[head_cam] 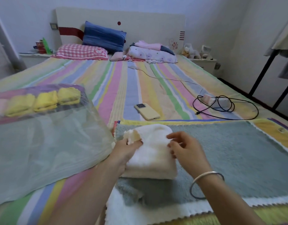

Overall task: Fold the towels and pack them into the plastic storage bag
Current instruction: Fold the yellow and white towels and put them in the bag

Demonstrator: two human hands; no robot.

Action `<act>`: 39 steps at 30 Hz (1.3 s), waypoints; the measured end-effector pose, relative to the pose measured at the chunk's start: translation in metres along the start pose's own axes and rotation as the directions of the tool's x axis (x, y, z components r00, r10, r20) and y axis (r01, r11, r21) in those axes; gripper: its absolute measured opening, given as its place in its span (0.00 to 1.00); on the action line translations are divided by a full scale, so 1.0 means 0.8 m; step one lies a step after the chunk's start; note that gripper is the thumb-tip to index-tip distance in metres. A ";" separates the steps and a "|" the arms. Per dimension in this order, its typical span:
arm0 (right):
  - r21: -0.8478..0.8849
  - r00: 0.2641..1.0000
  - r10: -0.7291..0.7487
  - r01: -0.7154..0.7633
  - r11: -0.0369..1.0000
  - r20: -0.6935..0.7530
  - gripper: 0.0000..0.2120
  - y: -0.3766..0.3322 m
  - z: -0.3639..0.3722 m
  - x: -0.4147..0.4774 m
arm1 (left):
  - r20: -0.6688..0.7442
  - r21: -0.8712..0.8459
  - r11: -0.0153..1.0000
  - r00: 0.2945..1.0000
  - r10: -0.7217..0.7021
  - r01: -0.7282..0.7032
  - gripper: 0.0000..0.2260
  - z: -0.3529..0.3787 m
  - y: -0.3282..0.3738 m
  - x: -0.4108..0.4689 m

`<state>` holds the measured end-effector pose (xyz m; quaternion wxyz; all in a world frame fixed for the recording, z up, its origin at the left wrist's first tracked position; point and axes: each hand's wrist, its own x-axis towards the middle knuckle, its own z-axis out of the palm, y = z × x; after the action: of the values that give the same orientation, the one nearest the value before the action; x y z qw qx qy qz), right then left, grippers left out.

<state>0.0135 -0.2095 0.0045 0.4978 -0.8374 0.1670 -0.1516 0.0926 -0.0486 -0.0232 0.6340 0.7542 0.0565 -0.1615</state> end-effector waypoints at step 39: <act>0.457 0.723 -0.099 -0.319 0.830 0.684 0.21 -0.028 -0.034 -0.039 | 0.662 0.226 0.967 0.747 -0.063 -0.119 0.34 -0.110 0.047 -0.063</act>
<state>-0.0232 -0.2069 0.0337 0.7488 -0.6434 -0.0262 0.1571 0.0713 0.0365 0.0404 0.5131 0.7227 -0.2049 -0.4152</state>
